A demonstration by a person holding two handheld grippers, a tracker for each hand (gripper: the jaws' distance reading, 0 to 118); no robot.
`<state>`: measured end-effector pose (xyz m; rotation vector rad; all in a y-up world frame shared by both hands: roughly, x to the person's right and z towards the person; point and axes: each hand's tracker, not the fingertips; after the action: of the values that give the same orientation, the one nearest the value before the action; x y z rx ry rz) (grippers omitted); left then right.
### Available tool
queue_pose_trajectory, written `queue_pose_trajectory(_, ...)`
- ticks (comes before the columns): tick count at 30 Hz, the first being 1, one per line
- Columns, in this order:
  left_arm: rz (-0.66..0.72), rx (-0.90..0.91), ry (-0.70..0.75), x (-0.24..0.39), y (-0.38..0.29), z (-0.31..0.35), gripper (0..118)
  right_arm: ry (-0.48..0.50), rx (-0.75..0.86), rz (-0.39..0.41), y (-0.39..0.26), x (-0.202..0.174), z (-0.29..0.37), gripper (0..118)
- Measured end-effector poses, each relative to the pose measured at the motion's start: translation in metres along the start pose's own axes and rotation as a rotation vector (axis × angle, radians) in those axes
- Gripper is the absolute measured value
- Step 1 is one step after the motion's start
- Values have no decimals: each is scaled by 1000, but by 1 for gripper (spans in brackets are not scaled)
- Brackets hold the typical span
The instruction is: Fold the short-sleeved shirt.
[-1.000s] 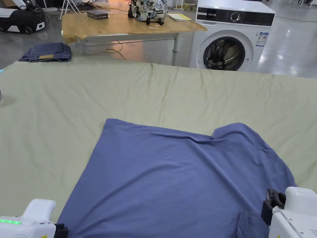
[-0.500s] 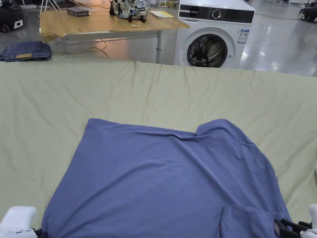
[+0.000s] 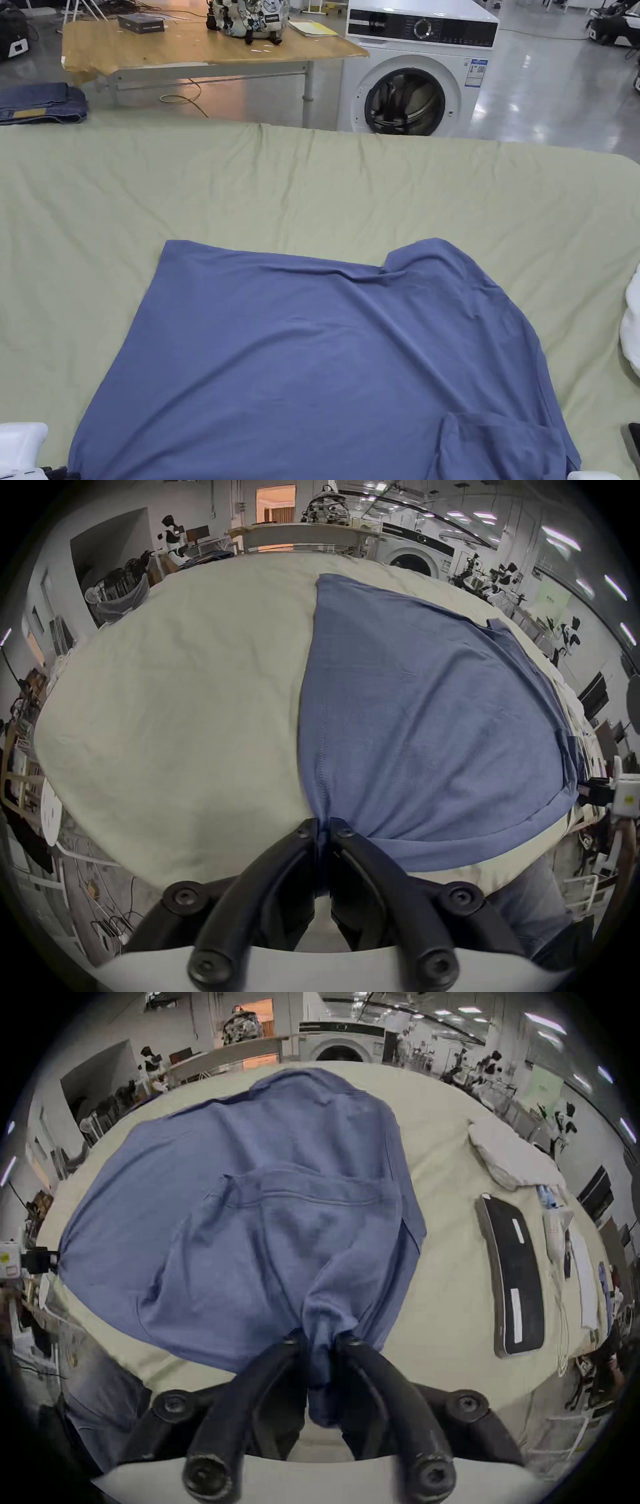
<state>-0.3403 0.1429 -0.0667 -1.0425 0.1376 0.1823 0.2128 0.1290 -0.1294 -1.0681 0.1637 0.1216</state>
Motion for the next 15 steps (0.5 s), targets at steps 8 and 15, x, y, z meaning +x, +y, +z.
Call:
queue_pose_trajectory(8, 1, 102, -33, 0, 15, 19, 0, 45, 123, -62, 11, 10, 37, 9)
queue_pose_trajectory(15, -26, 239, -65, 4, 67, 34, 0, 77, 231, -101, 60, 14, 60, 10)
